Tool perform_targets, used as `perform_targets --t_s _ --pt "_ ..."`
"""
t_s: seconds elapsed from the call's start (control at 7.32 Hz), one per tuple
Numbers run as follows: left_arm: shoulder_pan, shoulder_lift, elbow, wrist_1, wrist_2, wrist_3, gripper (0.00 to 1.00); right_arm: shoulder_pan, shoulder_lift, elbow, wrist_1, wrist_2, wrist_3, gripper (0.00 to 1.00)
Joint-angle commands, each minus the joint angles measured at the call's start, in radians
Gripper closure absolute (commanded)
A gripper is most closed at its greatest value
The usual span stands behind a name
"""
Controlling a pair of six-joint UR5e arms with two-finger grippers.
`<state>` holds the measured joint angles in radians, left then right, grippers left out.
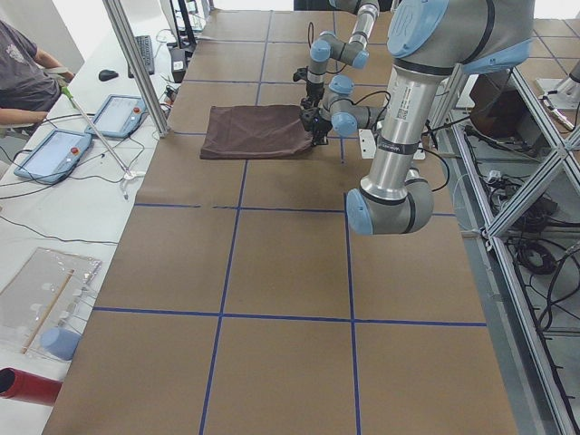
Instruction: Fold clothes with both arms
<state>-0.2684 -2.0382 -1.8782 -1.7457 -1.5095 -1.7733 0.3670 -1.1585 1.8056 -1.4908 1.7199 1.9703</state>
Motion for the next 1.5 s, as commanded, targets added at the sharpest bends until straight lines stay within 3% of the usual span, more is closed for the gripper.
perform_targets --t_s 0.0,0.68,0.96,1.23,1.37 --pt "0.0 -0.001 0.001 0.0 0.0 0.0 1.0 0.012 0.017 0.001 0.001 0.0 -0.002 1.0" --pt "-0.003 0.004 -0.028 0.005 -0.001 0.006 1.0 0.03 0.04 0.012 0.006 0.009 -0.002 1.0" --pt "0.018 0.085 -0.158 0.011 -0.001 0.015 1.0 0.03 0.005 0.108 0.006 0.055 -0.005 1.0" --pt "0.137 0.119 -0.302 0.142 -0.003 0.012 1.0 -0.029 -0.076 0.275 0.004 0.059 -0.004 1.0" --pt "0.174 0.116 -0.324 0.172 -0.003 0.0 1.0 -0.049 -0.075 0.291 0.004 0.058 -0.002 1.0"
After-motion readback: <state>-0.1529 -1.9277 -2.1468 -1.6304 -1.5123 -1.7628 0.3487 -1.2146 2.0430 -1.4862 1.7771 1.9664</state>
